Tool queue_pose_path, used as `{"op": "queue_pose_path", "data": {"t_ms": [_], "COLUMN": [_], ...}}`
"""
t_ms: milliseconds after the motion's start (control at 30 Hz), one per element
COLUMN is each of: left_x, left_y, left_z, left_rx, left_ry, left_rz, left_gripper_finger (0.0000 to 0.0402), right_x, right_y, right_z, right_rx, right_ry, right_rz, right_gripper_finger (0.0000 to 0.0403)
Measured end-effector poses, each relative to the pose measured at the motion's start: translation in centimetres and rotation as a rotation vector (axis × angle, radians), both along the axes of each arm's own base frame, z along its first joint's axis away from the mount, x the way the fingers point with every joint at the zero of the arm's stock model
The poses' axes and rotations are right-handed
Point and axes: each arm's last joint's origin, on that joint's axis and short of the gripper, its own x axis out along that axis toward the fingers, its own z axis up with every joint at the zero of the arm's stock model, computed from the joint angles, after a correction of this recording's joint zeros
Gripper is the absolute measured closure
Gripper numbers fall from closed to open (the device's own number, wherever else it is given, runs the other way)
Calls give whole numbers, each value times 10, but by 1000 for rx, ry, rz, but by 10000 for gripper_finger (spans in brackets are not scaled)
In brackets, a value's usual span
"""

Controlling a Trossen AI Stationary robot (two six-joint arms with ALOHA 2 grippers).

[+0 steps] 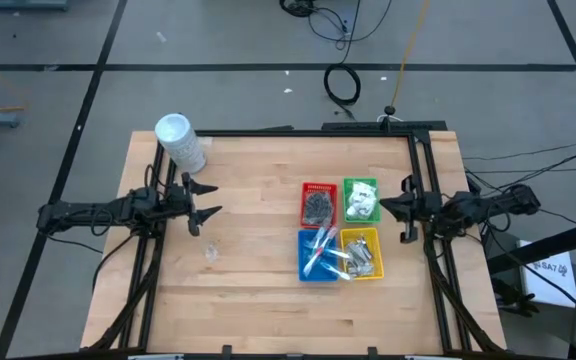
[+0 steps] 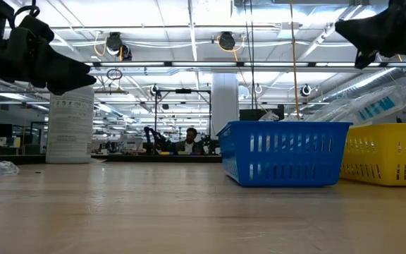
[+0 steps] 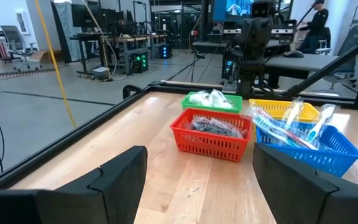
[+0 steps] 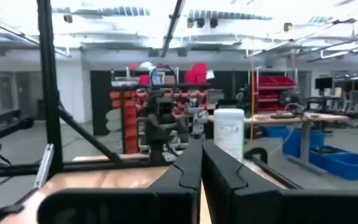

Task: Pick & Place Travel size toiletries
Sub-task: Return to Home Position

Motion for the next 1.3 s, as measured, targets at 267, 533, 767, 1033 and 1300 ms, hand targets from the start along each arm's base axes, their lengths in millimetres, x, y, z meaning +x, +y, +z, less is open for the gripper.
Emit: {"op": "queue_pose_path", "data": {"t_ms": [267, 533, 767, 1033, 1300], "left_x": [0, 0, 0, 0, 0], "left_y": [0, 0, 0, 0, 0], "left_z": [0, 0, 0, 0, 0], "left_rx": [1, 1, 1, 1, 1], "left_ry": [-2, -2, -3, -2, -3], "left_rz": [0, 0, 0, 0, 0], "left_gripper_finger": [111, 119, 111, 117, 113], "right_x": [3, 5, 6, 6, 6], "right_y": [-4, -8, -9, -9, -9], "right_z": [-12, -21, -21, -21, -21], "right_rx": [-20, 10, 11, 11, 4], "right_ry": [129, 205, 209, 212, 213], "right_rz": [-51, -53, -63, -63, -64], "right_gripper_finger": [403, 403, 403, 403, 403]}}
